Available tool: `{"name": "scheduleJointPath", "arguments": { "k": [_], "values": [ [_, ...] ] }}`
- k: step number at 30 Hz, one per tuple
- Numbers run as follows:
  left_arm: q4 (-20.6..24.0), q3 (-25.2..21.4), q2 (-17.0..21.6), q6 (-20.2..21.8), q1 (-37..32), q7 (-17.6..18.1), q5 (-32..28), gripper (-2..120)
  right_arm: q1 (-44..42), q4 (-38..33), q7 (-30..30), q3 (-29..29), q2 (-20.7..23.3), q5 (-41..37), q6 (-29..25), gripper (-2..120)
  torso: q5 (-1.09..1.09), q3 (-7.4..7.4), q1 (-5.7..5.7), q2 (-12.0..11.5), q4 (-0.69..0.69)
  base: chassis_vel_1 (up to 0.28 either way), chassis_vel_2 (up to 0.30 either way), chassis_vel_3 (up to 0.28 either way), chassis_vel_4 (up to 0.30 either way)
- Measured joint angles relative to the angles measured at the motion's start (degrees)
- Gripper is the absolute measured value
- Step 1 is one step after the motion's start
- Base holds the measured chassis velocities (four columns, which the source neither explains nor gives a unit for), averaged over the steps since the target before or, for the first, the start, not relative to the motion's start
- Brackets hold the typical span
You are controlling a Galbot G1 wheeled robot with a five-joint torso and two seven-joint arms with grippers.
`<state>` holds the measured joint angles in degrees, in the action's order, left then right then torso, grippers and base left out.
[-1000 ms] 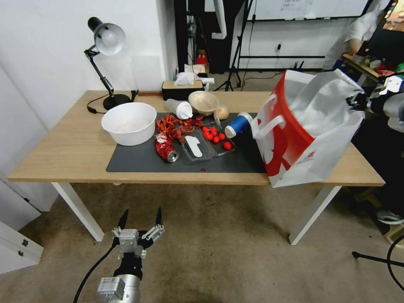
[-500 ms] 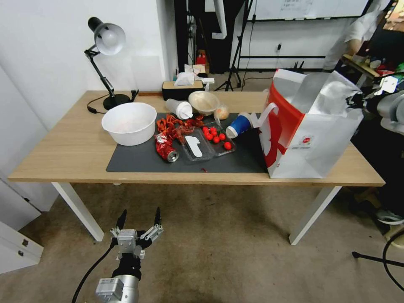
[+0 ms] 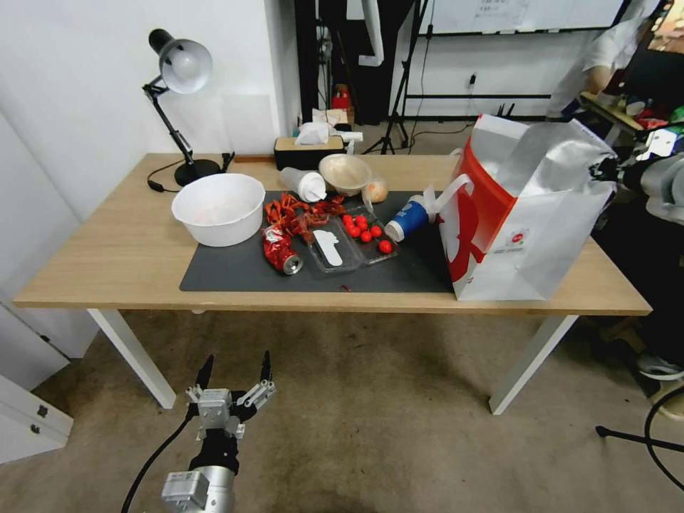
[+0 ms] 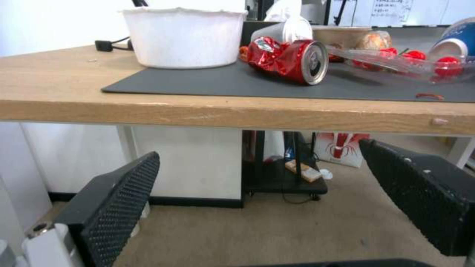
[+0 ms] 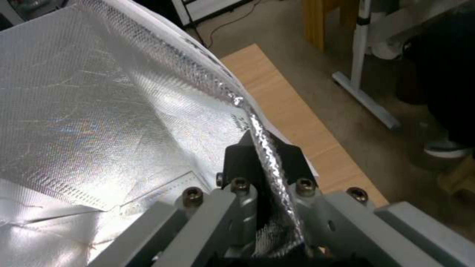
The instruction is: Pick up the food delivery bag from the floor and place it on the table.
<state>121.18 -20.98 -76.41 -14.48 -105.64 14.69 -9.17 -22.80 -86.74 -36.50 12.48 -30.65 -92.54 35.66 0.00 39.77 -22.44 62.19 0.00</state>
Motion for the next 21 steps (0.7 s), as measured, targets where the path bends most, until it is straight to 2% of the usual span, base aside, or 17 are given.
{"name": "scheduleJointPath", "arguments": {
  "k": [21],
  "values": [
    [0.4,-0.1,0.1,0.0,-0.1,0.0,0.0,100,0.5,0.3,0.4,-1.4,-1.3,0.8,0.4,0,-0.01,0.00,-0.01,0.0,-0.01,0.000,0.000,0.000,0.000]
  ]
}}
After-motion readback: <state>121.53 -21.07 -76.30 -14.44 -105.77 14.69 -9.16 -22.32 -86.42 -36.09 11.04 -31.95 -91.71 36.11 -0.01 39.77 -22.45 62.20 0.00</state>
